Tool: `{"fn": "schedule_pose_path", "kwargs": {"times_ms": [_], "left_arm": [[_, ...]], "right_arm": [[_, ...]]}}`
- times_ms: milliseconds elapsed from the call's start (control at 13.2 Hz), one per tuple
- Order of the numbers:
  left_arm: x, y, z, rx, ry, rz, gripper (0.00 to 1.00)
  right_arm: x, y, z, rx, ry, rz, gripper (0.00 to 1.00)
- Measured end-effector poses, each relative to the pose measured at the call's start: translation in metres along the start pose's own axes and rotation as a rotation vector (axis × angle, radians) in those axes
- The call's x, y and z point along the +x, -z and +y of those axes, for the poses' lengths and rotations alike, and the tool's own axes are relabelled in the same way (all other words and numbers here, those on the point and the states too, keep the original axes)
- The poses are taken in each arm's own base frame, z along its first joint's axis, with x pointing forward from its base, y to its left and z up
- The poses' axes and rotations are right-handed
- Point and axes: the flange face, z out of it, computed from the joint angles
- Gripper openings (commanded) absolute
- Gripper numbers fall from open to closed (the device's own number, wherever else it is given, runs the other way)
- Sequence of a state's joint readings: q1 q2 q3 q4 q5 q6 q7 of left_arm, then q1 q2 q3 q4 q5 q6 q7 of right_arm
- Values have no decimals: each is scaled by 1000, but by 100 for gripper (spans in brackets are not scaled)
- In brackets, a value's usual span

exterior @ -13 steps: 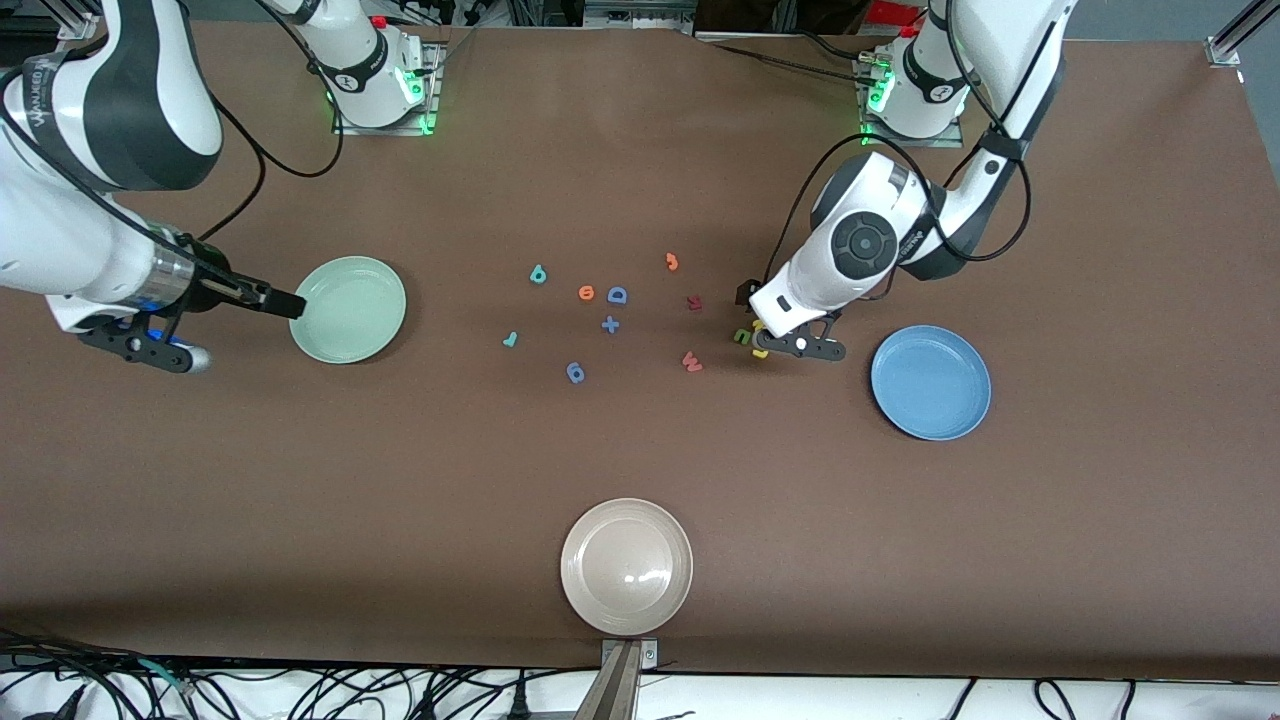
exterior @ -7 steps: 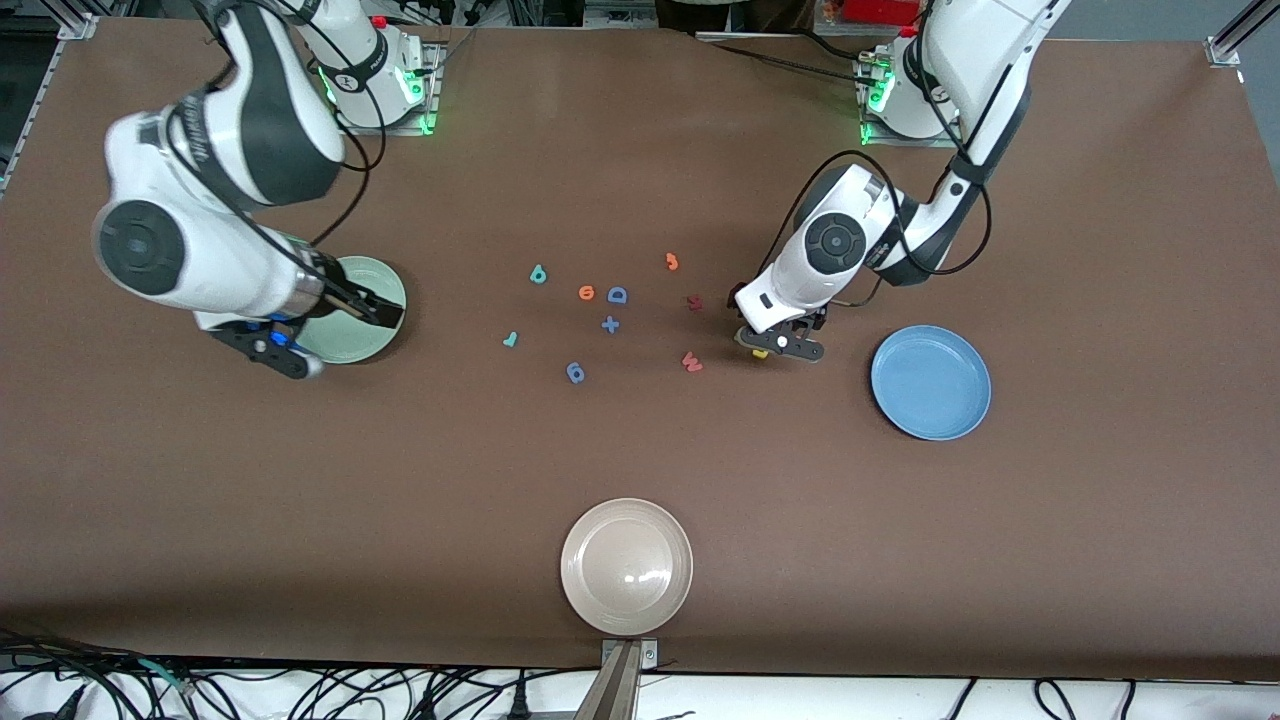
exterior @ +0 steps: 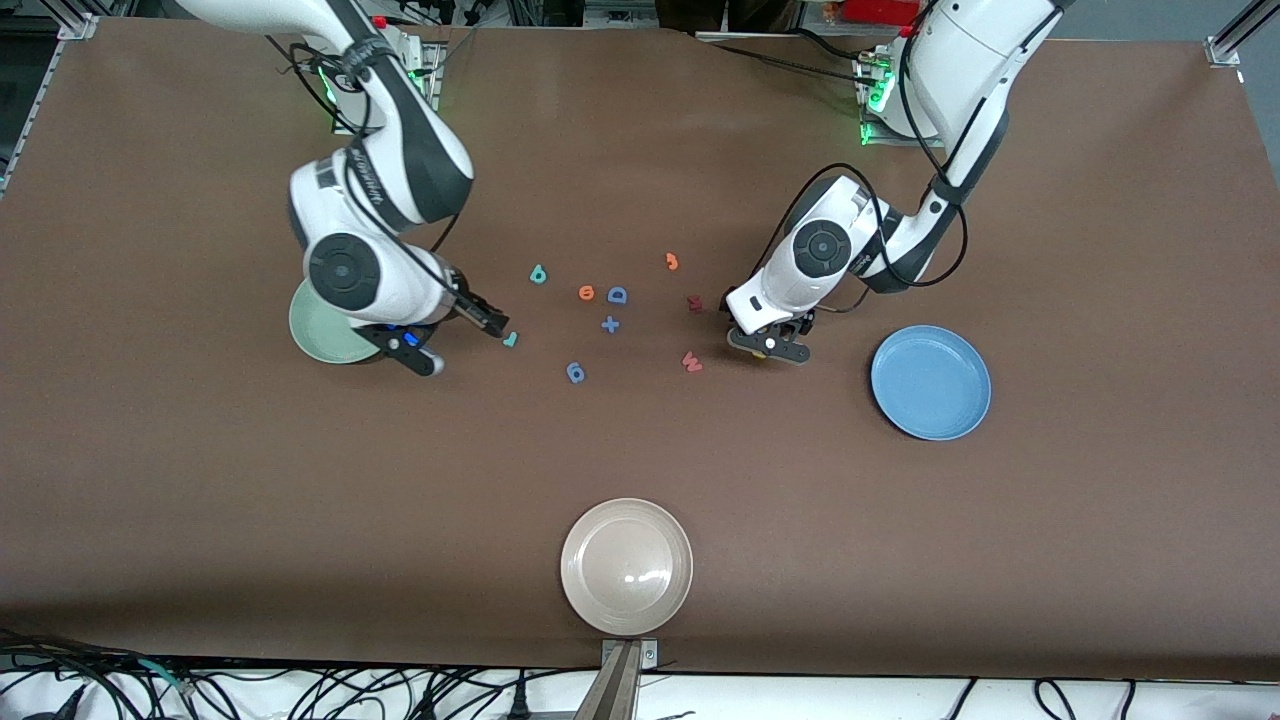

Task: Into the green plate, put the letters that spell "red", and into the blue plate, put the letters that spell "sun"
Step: 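Grasp the yellow letter with the left gripper while the right gripper reaches cyan letters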

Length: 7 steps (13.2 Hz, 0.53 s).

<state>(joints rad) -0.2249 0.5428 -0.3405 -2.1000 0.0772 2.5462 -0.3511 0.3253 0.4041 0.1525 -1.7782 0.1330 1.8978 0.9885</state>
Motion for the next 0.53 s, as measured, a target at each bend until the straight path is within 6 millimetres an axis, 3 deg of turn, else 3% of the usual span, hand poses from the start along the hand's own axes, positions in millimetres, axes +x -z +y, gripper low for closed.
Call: {"fn": "schedule_pose_path", "kwargs": {"times_ms": [152, 303, 531], "left_arm": [[1, 0, -1, 4, -6, 5, 36], [1, 1, -2, 11, -13, 10, 11], [2, 6, 2, 9, -18, 18, 5]], "right_arm": [[-5, -24, -9, -21, -8, -19, 99], [-9, -42, -15, -19, -23, -65, 99], [-14, -66, -19, -22, -22, -86, 99]]}}
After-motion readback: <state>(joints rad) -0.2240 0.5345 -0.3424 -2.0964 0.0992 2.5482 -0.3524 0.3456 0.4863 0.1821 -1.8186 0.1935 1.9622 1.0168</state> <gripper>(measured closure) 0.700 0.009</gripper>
